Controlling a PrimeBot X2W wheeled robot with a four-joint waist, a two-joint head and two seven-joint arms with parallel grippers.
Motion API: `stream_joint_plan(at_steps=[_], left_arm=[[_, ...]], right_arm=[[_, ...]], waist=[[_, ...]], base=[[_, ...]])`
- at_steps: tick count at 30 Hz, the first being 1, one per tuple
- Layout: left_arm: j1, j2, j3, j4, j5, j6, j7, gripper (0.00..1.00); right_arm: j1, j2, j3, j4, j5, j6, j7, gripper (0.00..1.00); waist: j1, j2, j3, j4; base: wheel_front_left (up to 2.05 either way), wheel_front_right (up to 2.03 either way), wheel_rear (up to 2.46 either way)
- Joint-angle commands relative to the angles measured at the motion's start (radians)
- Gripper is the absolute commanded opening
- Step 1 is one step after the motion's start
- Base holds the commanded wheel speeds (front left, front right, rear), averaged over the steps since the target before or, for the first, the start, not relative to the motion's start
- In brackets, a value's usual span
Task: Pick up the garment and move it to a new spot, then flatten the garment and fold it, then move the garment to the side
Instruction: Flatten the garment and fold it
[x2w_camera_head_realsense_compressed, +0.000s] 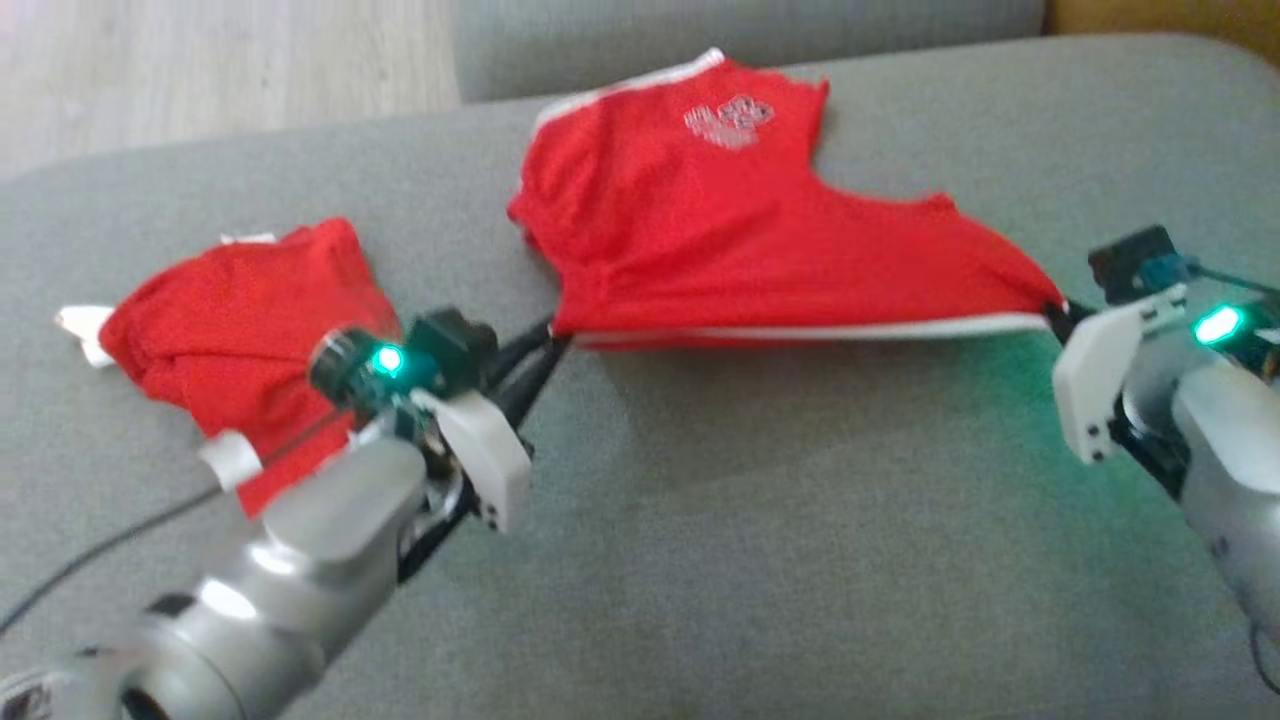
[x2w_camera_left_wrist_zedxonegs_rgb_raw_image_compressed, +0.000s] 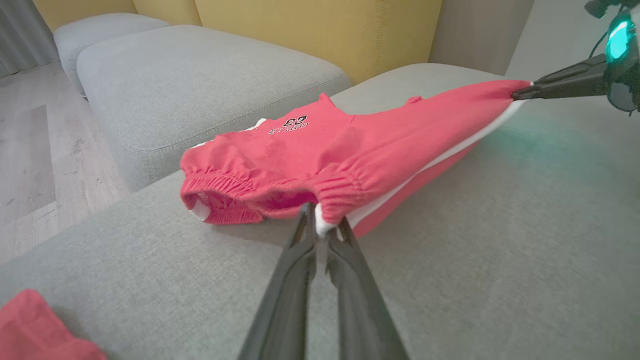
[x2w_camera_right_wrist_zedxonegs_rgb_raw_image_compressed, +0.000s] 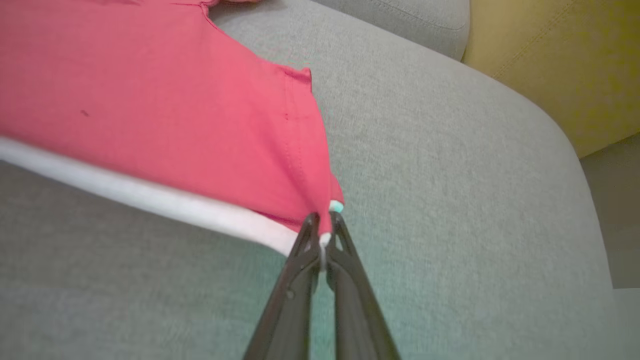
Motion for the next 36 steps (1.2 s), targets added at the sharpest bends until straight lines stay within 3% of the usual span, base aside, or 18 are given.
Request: stream_joint_plan(at_steps=[1, 10, 18, 25, 36], left_arm=[[-0.002, 0.041, 0.033, -0.025, -0.002, 0.031, -0.007, 0.0], [0.148, 0.071, 0.022, -0.209, -0.008, 0.111, 0.04, 0.0], [0.215, 0.128, 0.023, -0.41, -0.006, 0.197, 0.092, 0.0], [0.165, 0.162, 0.071, -0.483, -0.015, 0.244, 0.104, 0.0], [0.027, 0.149, 0.139, -0.447, -0.019, 0.251, 0.115, 0.0]], right_arm=[[0.042, -0.092, 0.047, -0.068, 0.07, -0.001, 0.042, 0.0], [0.185, -0.284, 0.151, -0.323, 0.281, -0.001, 0.169, 0.0], [0.256, -0.387, 0.095, -0.494, 0.339, -0.001, 0.207, 0.0], [0.224, -0.374, -0.031, -0.572, 0.246, -0.001, 0.179, 0.0], [0.048, -0.254, -0.173, -0.567, 0.048, -0.001, 0.145, 0.0]], waist=[[0.0003, 0.0, -0.052, 0.005], [0.0003, 0.0, -0.126, 0.008], [0.0003, 0.0, -0.119, 0.013], [0.0003, 0.0, -0.044, 0.026], [0.0003, 0.0, 0.125, 0.094]], base=[[0.0, 0.0, 0.0], [0.0, 0.0, 0.0], [0.0, 0.0, 0.0], [0.0, 0.0, 0.0], [0.0, 0.0, 0.0]])
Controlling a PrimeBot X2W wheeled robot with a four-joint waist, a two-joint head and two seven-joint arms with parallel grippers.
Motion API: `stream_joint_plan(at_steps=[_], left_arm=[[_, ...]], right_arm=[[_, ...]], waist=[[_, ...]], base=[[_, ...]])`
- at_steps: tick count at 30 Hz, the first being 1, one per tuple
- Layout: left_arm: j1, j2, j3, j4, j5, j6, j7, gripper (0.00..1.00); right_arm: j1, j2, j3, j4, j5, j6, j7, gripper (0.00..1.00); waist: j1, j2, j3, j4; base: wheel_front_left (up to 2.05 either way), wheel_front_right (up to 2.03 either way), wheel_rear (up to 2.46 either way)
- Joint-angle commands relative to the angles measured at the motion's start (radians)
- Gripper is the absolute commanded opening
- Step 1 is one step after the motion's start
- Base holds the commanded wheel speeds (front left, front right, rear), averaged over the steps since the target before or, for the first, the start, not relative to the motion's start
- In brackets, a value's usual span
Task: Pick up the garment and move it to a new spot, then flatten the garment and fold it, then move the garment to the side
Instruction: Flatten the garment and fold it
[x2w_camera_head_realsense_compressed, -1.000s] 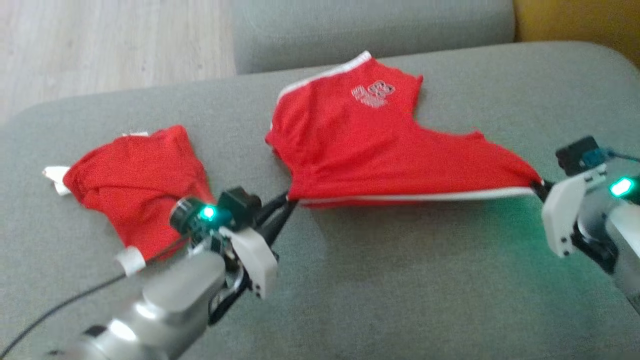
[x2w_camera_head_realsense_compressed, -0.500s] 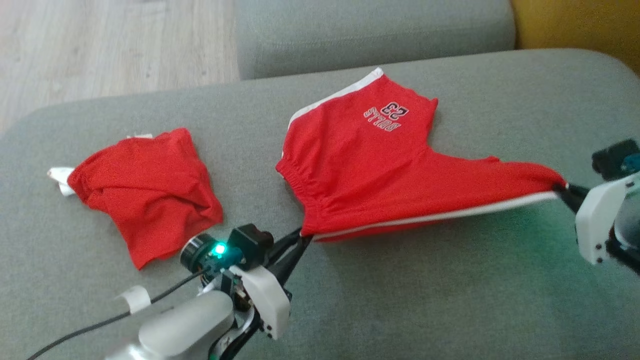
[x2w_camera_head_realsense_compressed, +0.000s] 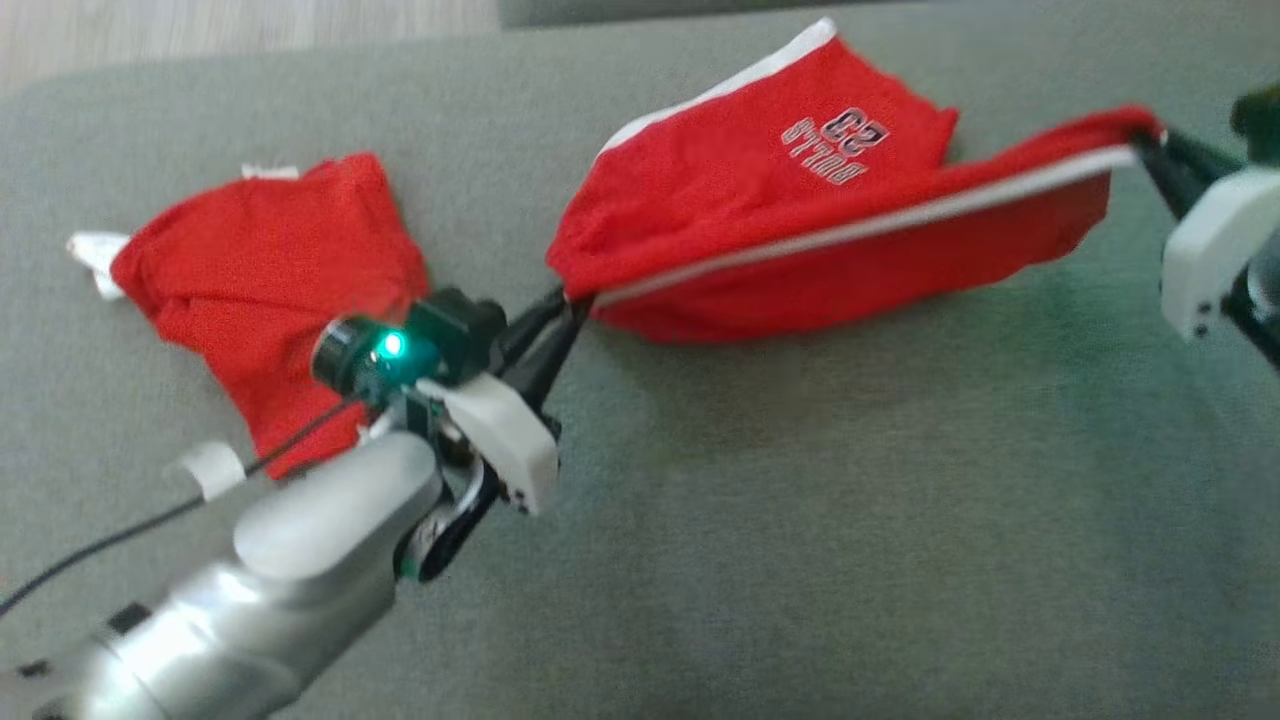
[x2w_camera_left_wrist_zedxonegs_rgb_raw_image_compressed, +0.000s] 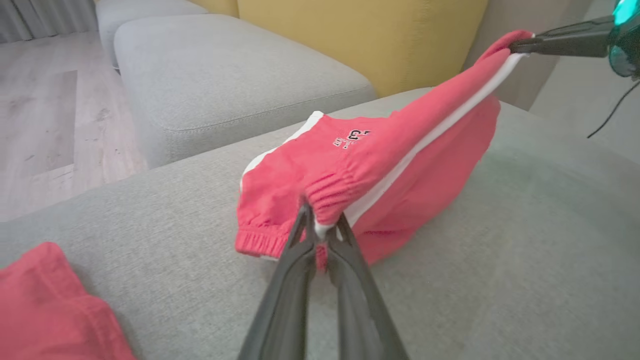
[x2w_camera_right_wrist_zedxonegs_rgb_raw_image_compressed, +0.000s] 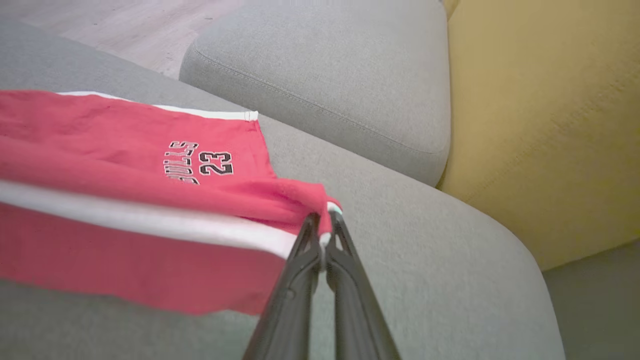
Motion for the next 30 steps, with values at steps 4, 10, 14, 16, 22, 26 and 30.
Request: stream_joint_plan(at_steps=[4, 10, 14, 16, 22, 26, 30], left_arm=[[-0.106, 0.005, 0.064, 0.021, 0.003, 0.005, 0.0, 0.0], [-0.187, -0.048, 0.071, 0.088, 0.012, -0.012, 0.008, 0.0], [-0.223, -0.076, 0.07, 0.124, 0.016, -0.027, 0.009, 0.0], [-0.243, -0.093, 0.071, 0.148, 0.019, -0.034, 0.006, 0.0], [-0.287, -0.137, 0.068, 0.213, 0.024, -0.058, -0.003, 0.0], [-0.303, -0.158, 0.071, 0.252, 0.026, -0.058, -0.018, 1.0], [-0.311, -0.166, 0.077, 0.284, 0.033, -0.047, -0.045, 1.0]], right_arm=[[-0.108, 0.016, -0.042, 0.033, -0.062, -0.001, -0.018, 0.0], [-0.241, 0.053, -0.048, 0.129, -0.129, -0.001, -0.046, 0.0], [-0.296, 0.071, -0.035, 0.187, -0.153, -0.001, -0.069, 0.0], [-0.327, 0.083, -0.023, 0.225, -0.166, -0.001, -0.084, 0.0], [-0.398, 0.111, 0.002, 0.328, -0.188, -0.001, -0.12, 0.0], [-0.44, 0.121, -0.007, 0.399, -0.205, -0.001, -0.158, 1.0], [-0.47, 0.142, -0.036, 0.465, -0.211, -0.001, -0.216, 1.0]], waist=[[-0.0002, 0.0, 0.11, 0.072], [-0.0002, 0.0, 0.195, 0.128], [-0.0002, 0.0, 0.226, 0.151], [-0.0002, 0.0, 0.241, 0.162], [-0.0002, 0.0, 0.272, 0.184], [-0.0002, 0.0, 0.281, 0.19], [-0.0002, 0.0, 0.276, 0.187]], base=[[0.0, 0.0, 0.0], [0.0, 0.0, 0.0], [0.0, 0.0, 0.0], [0.0, 0.0, 0.0], [0.0, 0.0, 0.0], [0.0, 0.0, 0.0], [0.0, 0.0, 0.0]])
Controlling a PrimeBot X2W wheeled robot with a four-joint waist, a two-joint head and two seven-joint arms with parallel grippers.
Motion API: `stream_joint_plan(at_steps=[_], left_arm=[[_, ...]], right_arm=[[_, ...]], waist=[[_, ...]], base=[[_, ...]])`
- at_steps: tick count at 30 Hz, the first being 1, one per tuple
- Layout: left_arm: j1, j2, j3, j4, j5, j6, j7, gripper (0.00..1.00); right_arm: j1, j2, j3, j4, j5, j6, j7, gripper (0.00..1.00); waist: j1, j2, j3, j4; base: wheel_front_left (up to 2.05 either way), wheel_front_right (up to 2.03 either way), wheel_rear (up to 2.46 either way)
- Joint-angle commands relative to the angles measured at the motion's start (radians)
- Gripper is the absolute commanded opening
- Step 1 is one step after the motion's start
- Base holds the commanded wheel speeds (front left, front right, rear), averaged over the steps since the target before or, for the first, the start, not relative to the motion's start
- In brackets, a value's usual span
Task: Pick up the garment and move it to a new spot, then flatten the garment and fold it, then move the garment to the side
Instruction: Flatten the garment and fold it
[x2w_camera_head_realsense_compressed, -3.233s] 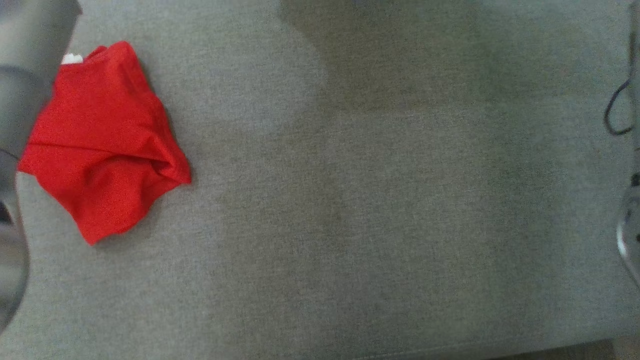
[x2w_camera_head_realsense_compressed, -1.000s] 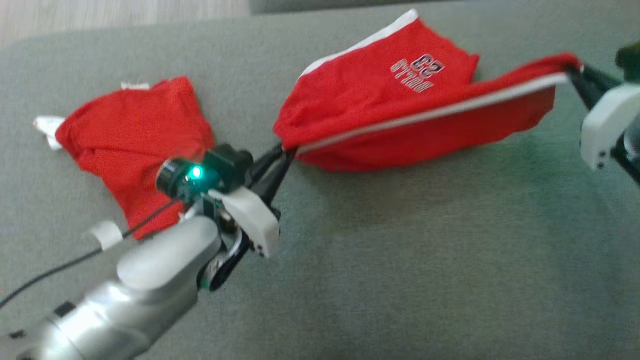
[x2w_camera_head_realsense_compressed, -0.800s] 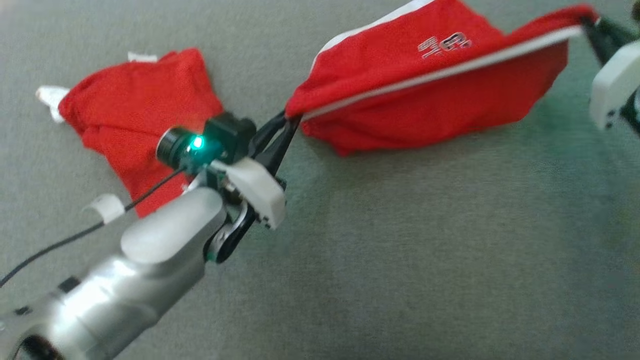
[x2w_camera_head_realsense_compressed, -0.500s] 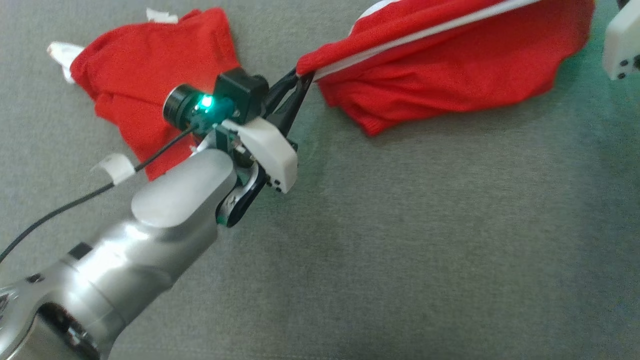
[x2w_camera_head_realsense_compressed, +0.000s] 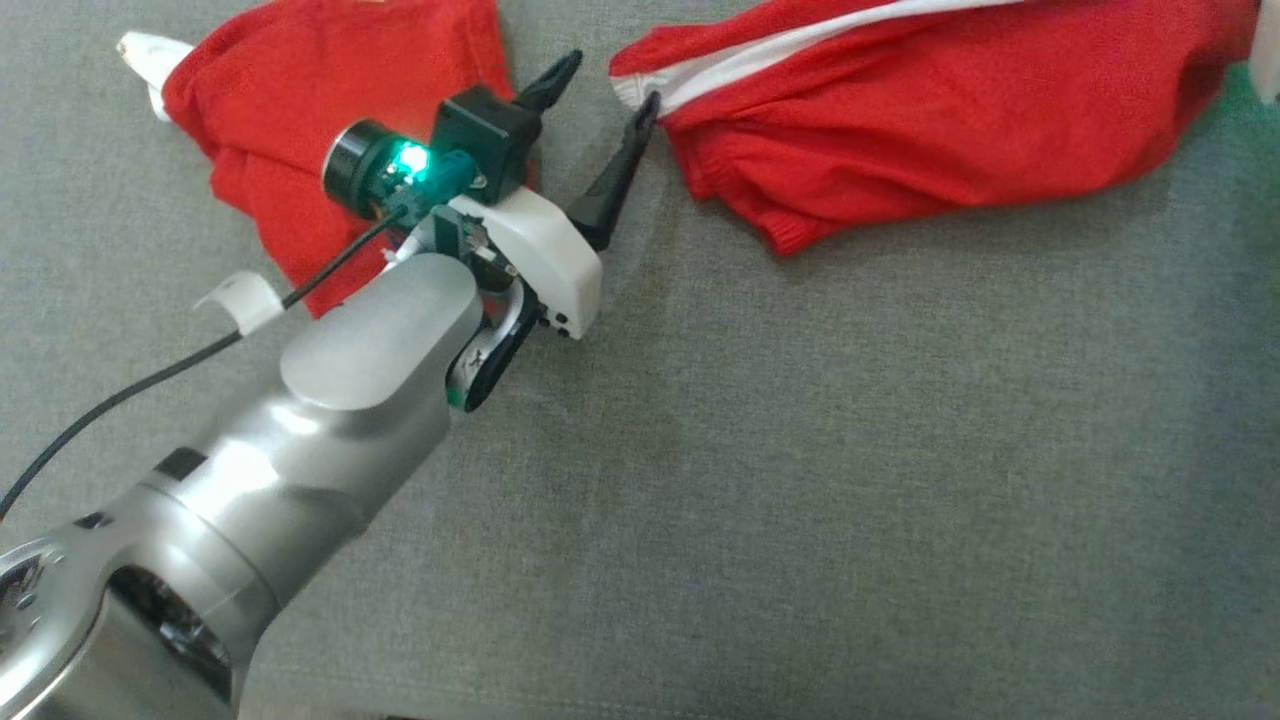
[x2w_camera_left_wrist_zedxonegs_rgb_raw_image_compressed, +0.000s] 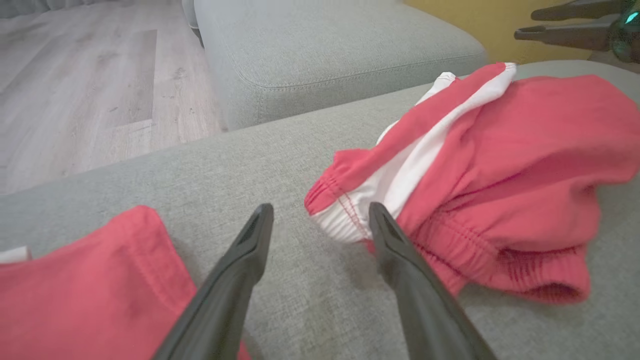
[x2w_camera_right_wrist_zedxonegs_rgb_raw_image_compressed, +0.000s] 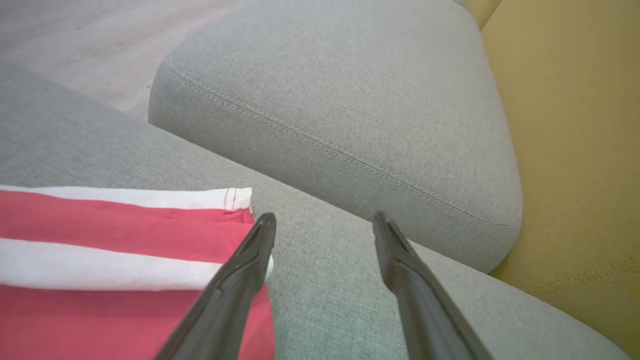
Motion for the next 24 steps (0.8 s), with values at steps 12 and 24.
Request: stream_joint_plan(at_steps=[12, 24], left_arm=[[0.002, 0.078, 0.134, -0.005, 0.001, 0.096, -0.125, 1.0], [0.276, 0.168, 0.385, -0.26, 0.103, 0.199, -0.141, 1.0]], right_arm=[[0.032, 0.082, -0.104, 0.054, 0.051, -0.001, -0.261, 1.0], [0.328, 0.153, -0.233, -0.203, 0.135, -0.001, -0.314, 1.0]], waist=[[-0.0001, 0.0001, -0.155, -0.052], [-0.0001, 0.0001, -0.337, -0.13]], base=[[0.0, 0.0, 0.0], [0.0, 0.0, 0.0]])
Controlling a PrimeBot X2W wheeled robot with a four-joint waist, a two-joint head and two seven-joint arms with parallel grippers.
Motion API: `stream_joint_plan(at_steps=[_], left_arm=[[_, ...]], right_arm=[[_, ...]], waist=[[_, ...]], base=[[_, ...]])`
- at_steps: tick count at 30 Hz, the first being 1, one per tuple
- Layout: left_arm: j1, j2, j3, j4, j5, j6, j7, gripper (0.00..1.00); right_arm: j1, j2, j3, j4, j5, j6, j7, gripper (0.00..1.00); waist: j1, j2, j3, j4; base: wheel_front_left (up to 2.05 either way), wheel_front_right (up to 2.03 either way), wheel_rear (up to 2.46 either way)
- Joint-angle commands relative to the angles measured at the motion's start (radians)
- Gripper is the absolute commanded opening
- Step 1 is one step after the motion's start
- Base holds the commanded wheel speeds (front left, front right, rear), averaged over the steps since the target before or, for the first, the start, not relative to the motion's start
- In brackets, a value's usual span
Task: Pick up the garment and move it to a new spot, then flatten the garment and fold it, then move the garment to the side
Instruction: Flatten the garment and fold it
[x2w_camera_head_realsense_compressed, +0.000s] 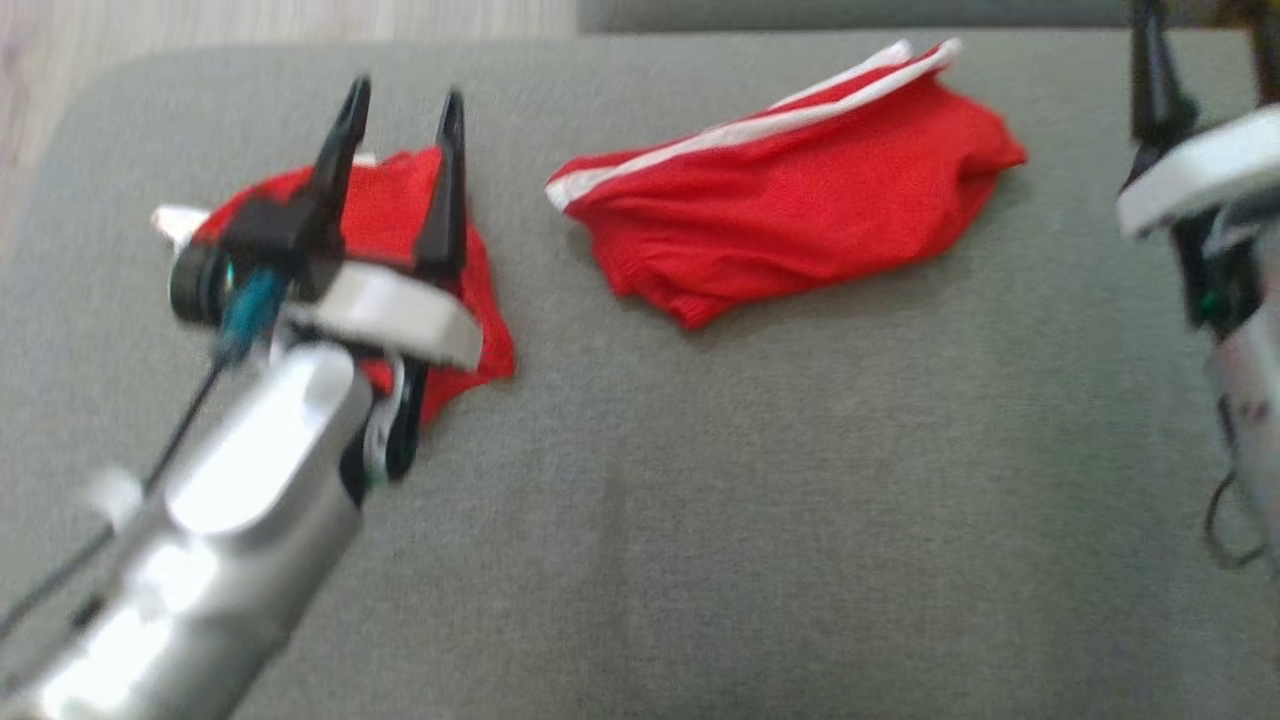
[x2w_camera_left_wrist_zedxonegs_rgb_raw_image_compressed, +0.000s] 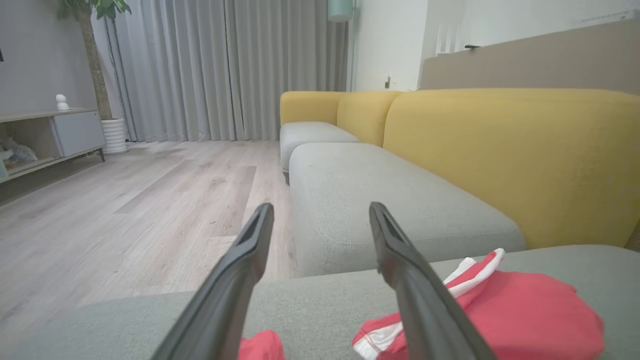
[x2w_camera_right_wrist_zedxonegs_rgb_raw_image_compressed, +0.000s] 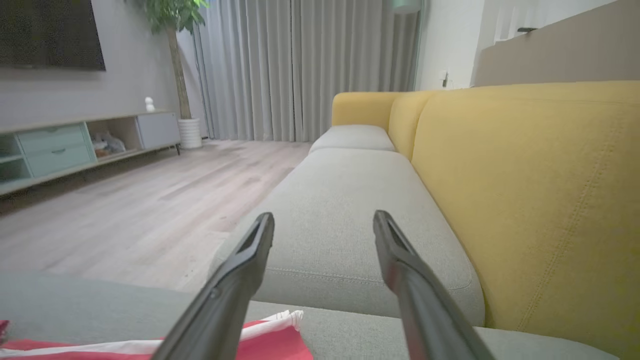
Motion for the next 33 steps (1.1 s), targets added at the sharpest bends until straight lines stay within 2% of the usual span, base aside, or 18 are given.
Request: stream_joint_plan(at_steps=[1, 2, 5, 9, 10, 13, 16, 22, 28, 33], left_arm=[[0.043, 0.038, 0.082, -0.057, 0.029, 0.012, -0.009, 1.0], [0.043, 0.038, 0.082, -0.057, 0.029, 0.012, -0.009, 1.0], [0.161, 0.035, 0.149, -0.115, 0.084, 0.015, -0.009, 1.0], [0.316, 0.007, 0.22, -0.155, 0.136, -0.001, -0.009, 1.0], [0.381, -0.011, 0.244, -0.163, 0.165, -0.009, -0.009, 1.0], [0.464, -0.049, 0.271, -0.163, 0.199, -0.028, -0.009, 1.0], [0.522, -0.084, 0.296, -0.157, 0.236, -0.049, -0.009, 1.0], [0.554, -0.13, 0.35, -0.148, 0.294, -0.095, -0.009, 1.0], [0.517, -0.155, 0.386, -0.147, 0.342, -0.138, -0.009, 1.0], [0.475, -0.173, 0.404, -0.148, 0.375, -0.168, -0.009, 1.0]], right_arm=[[0.066, 0.022, -0.028, -0.08, 0.007, -0.001, -0.011, 1.0], [0.066, 0.022, -0.028, -0.08, 0.007, -0.001, -0.011, 1.0], [0.196, 0.073, -0.093, -0.173, -0.015, -0.001, -0.011, 1.0], [0.377, 0.181, -0.178, -0.279, -0.07, -0.001, -0.009, 1.0], [0.465, 0.233, -0.21, -0.331, -0.116, -0.001, -0.002, 1.0], [0.589, 0.287, -0.249, -0.404, -0.163, -0.001, 0.005, 1.0], [0.684, 0.305, -0.269, -0.46, -0.19, -0.001, 0.004, 1.0], [0.754, 0.308, -0.263, -0.531, -0.144, -0.001, 0.014, 1.0], [0.718, 0.309, -0.278, -0.578, -0.161, -0.001, 0.048, 1.0], [0.619, 0.309, -0.317, -0.602, -0.198, -0.001, 0.11, 1.0]], waist=[[0.0003, 0.0, -0.055, -0.033], [0.0003, 0.0, -0.055, -0.033], [0.0003, 0.0, -0.094, -0.049], [0.0003, 0.0, -0.14, -0.063], [0.0003, 0.0, -0.153, -0.066], [0.0003, 0.0, -0.166, -0.064], [0.0003, 0.0, -0.173, -0.063], [0.0003, 0.0, -0.159, -0.054], [0.0003, 0.0, -0.095, -0.035], [0.0003, 0.0, -0.017, -0.008]], base=[[0.0, 0.0, 0.0], [0.0, 0.0, 0.0], [0.0, 0.0, 0.0], [0.0, 0.0, 0.0], [0.0, 0.0, 0.0], [0.0, 0.0, 0.0], [0.0, 0.0, 0.0], [0.0, 0.0, 0.0], [0.0, 0.0, 0.0], [0.0, 0.0, 0.0]])
